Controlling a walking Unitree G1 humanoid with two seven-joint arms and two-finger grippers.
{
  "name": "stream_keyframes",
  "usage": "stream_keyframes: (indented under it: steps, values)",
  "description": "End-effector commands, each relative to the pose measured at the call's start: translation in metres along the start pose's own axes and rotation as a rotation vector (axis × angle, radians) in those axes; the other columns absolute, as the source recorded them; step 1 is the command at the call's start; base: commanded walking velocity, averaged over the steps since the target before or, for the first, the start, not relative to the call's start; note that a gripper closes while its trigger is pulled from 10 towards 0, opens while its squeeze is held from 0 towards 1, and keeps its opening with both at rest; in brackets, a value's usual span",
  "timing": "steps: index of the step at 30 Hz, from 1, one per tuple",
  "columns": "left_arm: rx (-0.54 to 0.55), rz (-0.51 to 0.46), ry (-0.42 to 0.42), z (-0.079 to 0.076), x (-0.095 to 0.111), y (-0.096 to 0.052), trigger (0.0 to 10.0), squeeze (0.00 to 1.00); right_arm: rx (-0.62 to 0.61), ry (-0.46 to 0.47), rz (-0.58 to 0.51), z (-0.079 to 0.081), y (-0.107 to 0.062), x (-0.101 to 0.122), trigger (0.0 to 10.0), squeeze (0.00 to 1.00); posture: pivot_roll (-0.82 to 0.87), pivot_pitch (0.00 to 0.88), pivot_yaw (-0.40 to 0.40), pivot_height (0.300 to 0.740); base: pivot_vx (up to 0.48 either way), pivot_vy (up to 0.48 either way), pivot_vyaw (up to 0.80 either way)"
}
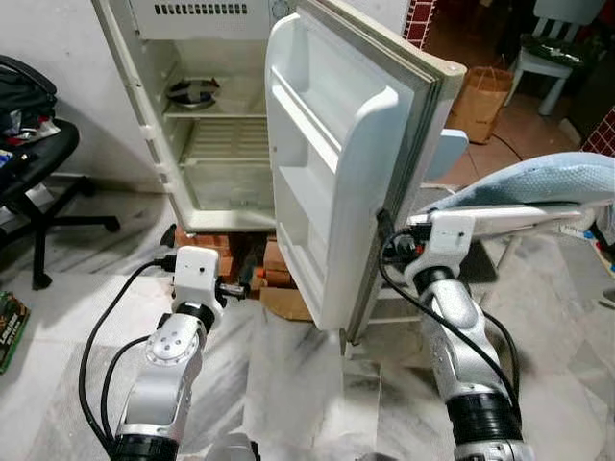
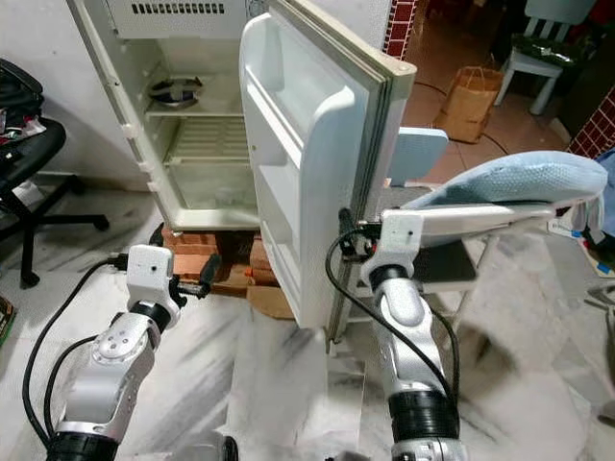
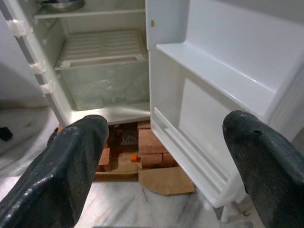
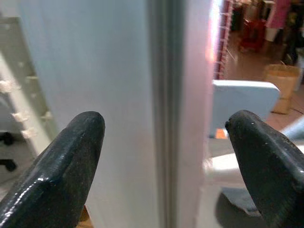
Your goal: Restocking fridge
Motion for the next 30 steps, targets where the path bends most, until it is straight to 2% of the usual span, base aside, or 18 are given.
stream_keyframes:
  steps: [1, 3, 7, 12, 16, 18, 20, 24, 25, 26, 27, 30]
  values:
    - [-0.004, 0.013, 0.002, 0.003, -0.002, -0.004, 10.0, 0.00, 0.053, -0.040, -0.038, 0.005, 0.011, 0.012, 10.0, 0.00, 0.08, 0.034, -0.016, 0.740, 0.000, 0.000, 0.00]
    - [-0.029, 0.034, -0.011, 0.000, -0.007, -0.006, 10.0, 0.00, 0.092, -0.081, -0.054, 0.011, 0.020, 0.019, 10.0, 0.00, 0.08, 0.030, -0.023, 0.740, 0.000, 0.000, 0.00]
    - [-0.034, 0.051, -0.012, -0.002, -0.011, -0.007, 10.0, 0.00, 0.092, -0.096, -0.079, 0.008, 0.034, 0.034, 10.0, 0.00, 0.09, 0.028, -0.037, 0.740, 0.000, 0.000, 0.00]
    - [-0.011, 0.057, -0.020, -0.001, -0.011, -0.009, 10.0, 0.00, 0.084, -0.110, -0.101, 0.004, 0.044, 0.043, 10.0, 0.00, 0.09, 0.029, -0.042, 0.740, 0.000, 0.000, 0.00]
    - [-0.020, 0.060, -0.021, -0.003, -0.012, -0.010, 10.0, 0.00, 0.106, -0.077, -0.091, 0.007, 0.045, 0.040, 10.0, 0.00, 0.09, 0.027, -0.047, 0.740, 0.000, 0.000, 0.00]
    - [-0.024, 0.057, -0.022, -0.004, -0.011, -0.010, 10.0, 0.00, 0.202, 0.022, -0.061, 0.025, 0.042, 0.034, 10.0, 0.00, 0.09, 0.024, -0.053, 0.740, 0.000, 0.000, 0.00]
    - [-0.024, 0.057, -0.023, -0.005, -0.012, -0.010, 10.0, 0.00, 0.266, 0.081, -0.037, 0.037, 0.038, 0.030, 10.0, 0.00, 0.09, 0.019, -0.058, 0.740, 0.000, 0.000, 0.00]
    - [-0.035, 0.057, -0.021, -0.006, -0.012, -0.009, 10.0, 0.00, 0.517, 0.330, 0.050, 0.082, 0.021, 0.026, 10.0, 0.00, 0.09, 0.016, -0.061, 0.740, 0.000, 0.000, 0.00]
    - [-0.042, 0.057, -0.015, -0.007, -0.012, -0.009, 10.0, 0.00, 0.643, 0.405, 0.069, 0.103, 0.008, 0.031, 10.0, 0.00, 0.09, 0.016, -0.049, 0.740, 0.000, 0.000, 0.00]
    - [-0.042, 0.057, -0.015, -0.007, -0.012, -0.009, 10.0, 0.00, 0.643, 0.405, 0.069, 0.103, 0.008, 0.031, 10.0, 0.00, 0.09, 0.016, -0.049, 0.740, 0.000, 0.000, 0.00]
    - [-0.045, 0.055, -0.012, -0.007, -0.011, -0.009, 10.0, 0.00, 0.712, 0.436, 0.080, 0.114, -0.001, 0.035, 10.0, 0.00, 0.09, 0.018, -0.046, 0.740, 0.000, 0.000, 0.00]
    - [-0.046, 0.052, -0.010, -0.006, -0.011, -0.009, 10.0, 0.00, 0.777, 0.449, 0.102, 0.123, -0.011, 0.035, 10.0, 0.00, 0.09, 0.017, -0.040, 0.740, 0.000, 0.000, 0.00]
Point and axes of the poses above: a point about 5 cm out from each wrist's last joint towards the gripper, its own y axis pointing out of the wrist towards the gripper, its own x axis along the axis of the wrist's last joint, z = x × y, the point moved 6 cm from there along y, pointing out of the wrist towards the gripper, and after that the axes turned 10 degrees about y, right-handed, at the moved point
